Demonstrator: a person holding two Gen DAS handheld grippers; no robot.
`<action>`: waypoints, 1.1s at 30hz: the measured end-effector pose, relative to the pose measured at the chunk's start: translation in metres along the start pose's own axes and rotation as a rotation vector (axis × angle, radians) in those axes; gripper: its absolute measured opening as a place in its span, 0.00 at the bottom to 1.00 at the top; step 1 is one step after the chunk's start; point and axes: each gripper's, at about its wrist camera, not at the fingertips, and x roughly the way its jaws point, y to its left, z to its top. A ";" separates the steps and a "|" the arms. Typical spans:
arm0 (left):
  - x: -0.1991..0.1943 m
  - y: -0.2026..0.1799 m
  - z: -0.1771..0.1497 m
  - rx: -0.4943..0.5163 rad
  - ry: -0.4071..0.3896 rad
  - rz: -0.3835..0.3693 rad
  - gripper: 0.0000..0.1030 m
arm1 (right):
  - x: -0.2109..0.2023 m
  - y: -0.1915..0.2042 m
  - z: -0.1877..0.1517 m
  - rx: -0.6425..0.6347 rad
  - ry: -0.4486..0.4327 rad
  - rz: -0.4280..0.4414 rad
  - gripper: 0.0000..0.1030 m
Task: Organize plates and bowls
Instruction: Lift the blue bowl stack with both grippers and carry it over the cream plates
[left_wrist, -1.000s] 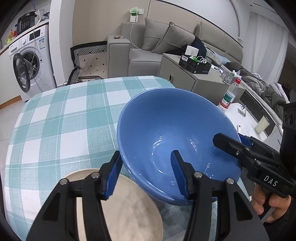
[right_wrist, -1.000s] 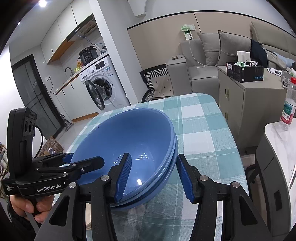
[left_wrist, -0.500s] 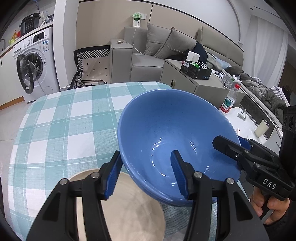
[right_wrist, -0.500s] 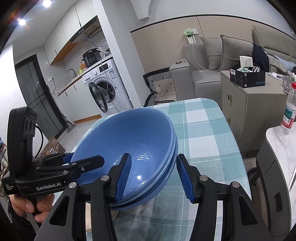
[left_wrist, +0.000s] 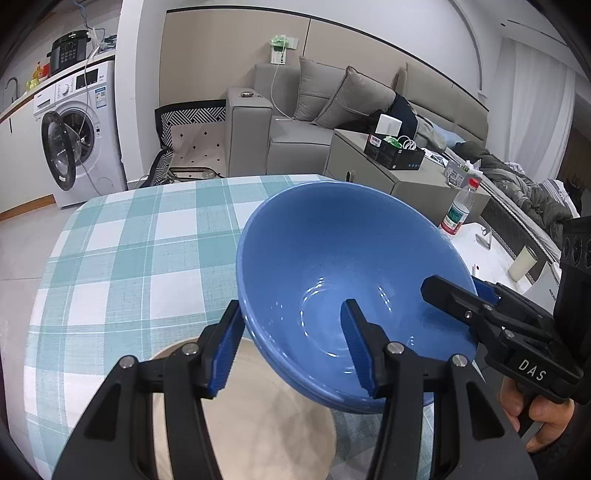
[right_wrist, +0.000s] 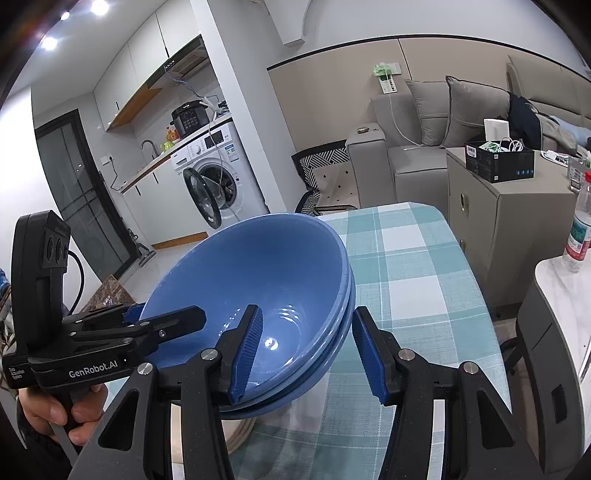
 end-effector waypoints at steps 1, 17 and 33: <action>-0.001 0.001 0.000 -0.001 -0.001 0.000 0.52 | 0.000 0.001 0.000 0.000 -0.001 0.000 0.51; -0.017 0.017 -0.007 -0.034 -0.029 0.022 0.52 | 0.003 0.025 -0.003 -0.027 -0.003 0.006 0.51; -0.033 0.047 -0.021 -0.077 -0.048 0.045 0.52 | 0.016 0.055 -0.014 -0.036 0.013 0.046 0.51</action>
